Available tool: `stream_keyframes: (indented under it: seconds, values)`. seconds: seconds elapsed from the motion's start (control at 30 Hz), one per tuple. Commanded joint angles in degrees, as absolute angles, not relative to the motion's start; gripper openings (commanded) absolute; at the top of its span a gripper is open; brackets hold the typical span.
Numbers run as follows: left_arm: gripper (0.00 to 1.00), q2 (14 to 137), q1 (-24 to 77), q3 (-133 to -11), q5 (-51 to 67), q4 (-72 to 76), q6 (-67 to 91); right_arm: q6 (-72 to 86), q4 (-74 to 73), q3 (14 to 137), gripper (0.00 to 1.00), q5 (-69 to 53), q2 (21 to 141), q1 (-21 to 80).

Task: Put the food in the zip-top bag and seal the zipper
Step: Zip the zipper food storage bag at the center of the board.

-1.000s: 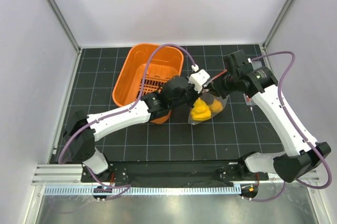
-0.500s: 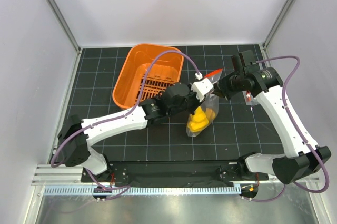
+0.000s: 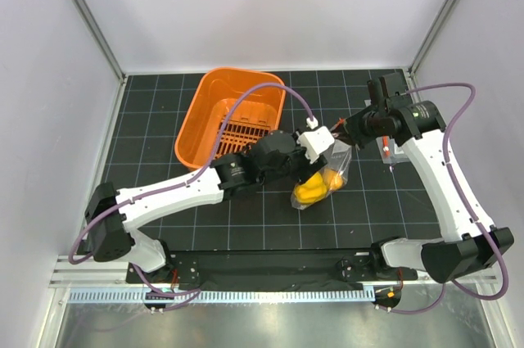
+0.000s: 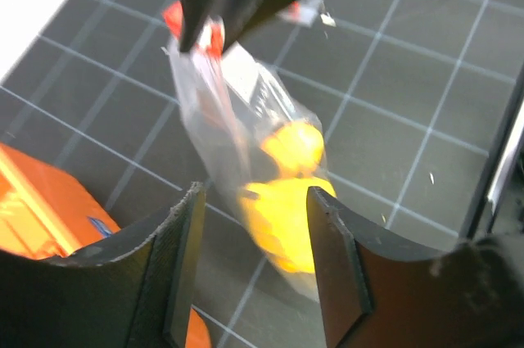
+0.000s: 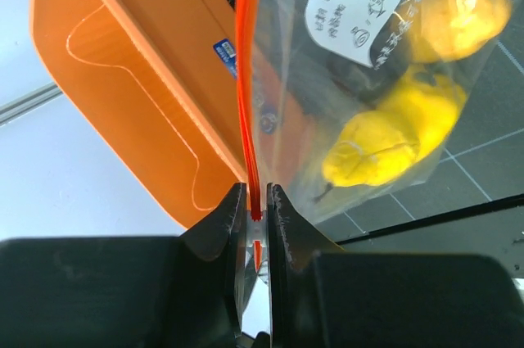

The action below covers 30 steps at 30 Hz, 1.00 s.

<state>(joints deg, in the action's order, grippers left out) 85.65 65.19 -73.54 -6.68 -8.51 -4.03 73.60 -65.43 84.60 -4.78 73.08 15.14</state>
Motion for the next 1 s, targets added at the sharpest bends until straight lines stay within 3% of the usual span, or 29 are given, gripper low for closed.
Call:
stream_keyframes:
  seconds: [0.0, 0.67, 0.77, 0.83, 0.97]
  values:
    - [0.57, 86.1, 65.2, -79.7, -8.5, -7.5, -6.3, 72.5, -68.5, 90.5, 0.01, -6.1, 74.1, 15.0]
    - [0.55, 94.0, 65.2, -89.8, -3.5, -7.8, -2.6, 72.6, -74.7, 93.8, 0.01, -6.4, 74.5, 15.0]
    - [0.45, 94.6, 65.2, -90.6, -3.6, -7.7, -1.9, 72.2, -74.5, 93.5, 0.01, -6.4, 74.4, 15.0]
    - [0.31, 95.1, 65.2, -91.1, -3.5, -7.8, -2.1, 72.1, -74.3, 93.4, 0.01, -6.7, 74.4, 15.0]
    - [0.23, 96.8, 65.2, -92.6, -4.1, -9.5, -1.8, 71.8, -74.0, 93.9, 0.01, -6.8, 74.4, 14.9]
